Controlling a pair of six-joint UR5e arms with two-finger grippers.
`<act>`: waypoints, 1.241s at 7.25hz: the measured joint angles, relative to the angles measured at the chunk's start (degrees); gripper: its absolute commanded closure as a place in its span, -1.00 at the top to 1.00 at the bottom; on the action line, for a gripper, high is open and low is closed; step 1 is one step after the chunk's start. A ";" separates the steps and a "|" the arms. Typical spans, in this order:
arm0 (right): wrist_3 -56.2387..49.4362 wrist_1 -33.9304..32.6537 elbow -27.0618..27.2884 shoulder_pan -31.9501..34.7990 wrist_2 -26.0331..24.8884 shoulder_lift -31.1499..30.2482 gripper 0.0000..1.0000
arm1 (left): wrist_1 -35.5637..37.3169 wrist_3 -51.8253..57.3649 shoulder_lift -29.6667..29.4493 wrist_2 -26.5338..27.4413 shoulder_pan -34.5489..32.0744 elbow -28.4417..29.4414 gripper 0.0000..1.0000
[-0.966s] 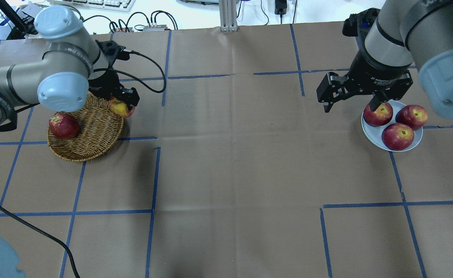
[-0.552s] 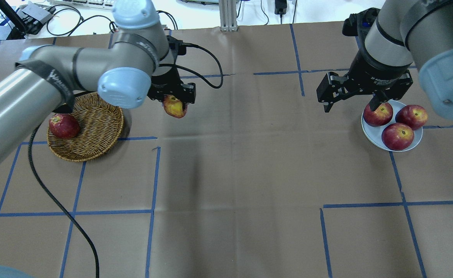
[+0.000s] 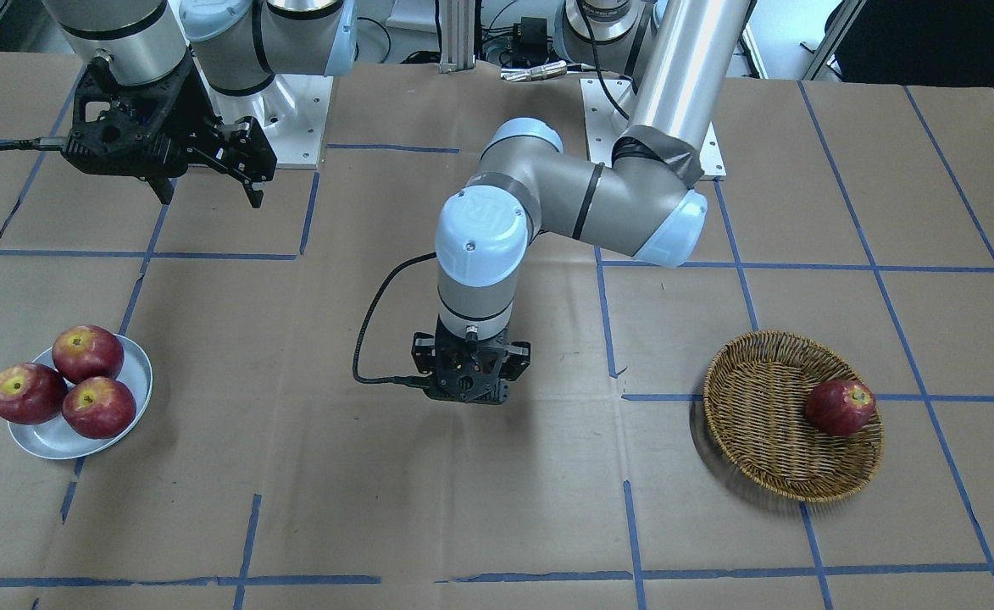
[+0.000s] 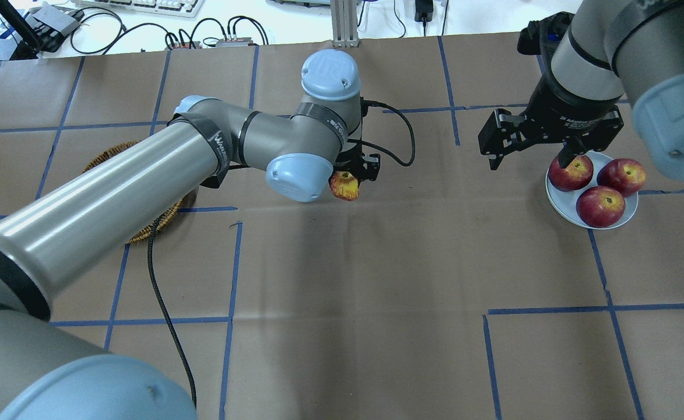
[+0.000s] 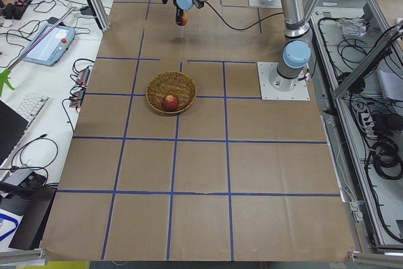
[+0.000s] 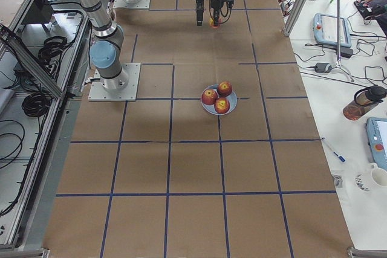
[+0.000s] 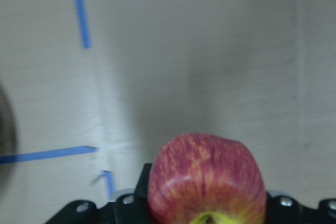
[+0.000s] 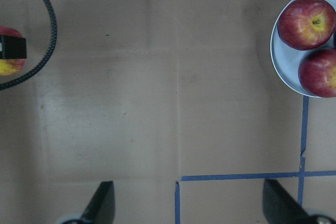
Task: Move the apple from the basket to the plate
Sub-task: 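Lift the apple and carry it with the left gripper toward the table center, then lower the apple onto the table and open the left gripper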
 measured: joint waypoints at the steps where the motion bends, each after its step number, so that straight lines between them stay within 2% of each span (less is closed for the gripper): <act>1: 0.00 0.00 0.03 0.01 0.00 0.02 1.00 | 0.66 0.09 -1.15 0.08 -0.51 -0.08 -0.28; 6: -0.03 0.00 0.06 0.05 0.00 -0.02 1.00 | 2.13 1.81 -3.14 0.96 -0.78 0.33 -0.23; 8: 0.00 0.00 0.06 0.04 0.00 0.02 1.00 | 3.49 1.86 -3.64 1.00 -0.78 0.21 0.09; 9: 0.00 0.00 0.06 0.04 0.00 0.02 1.00 | 4.77 1.90 -3.70 1.00 -0.78 -0.07 0.96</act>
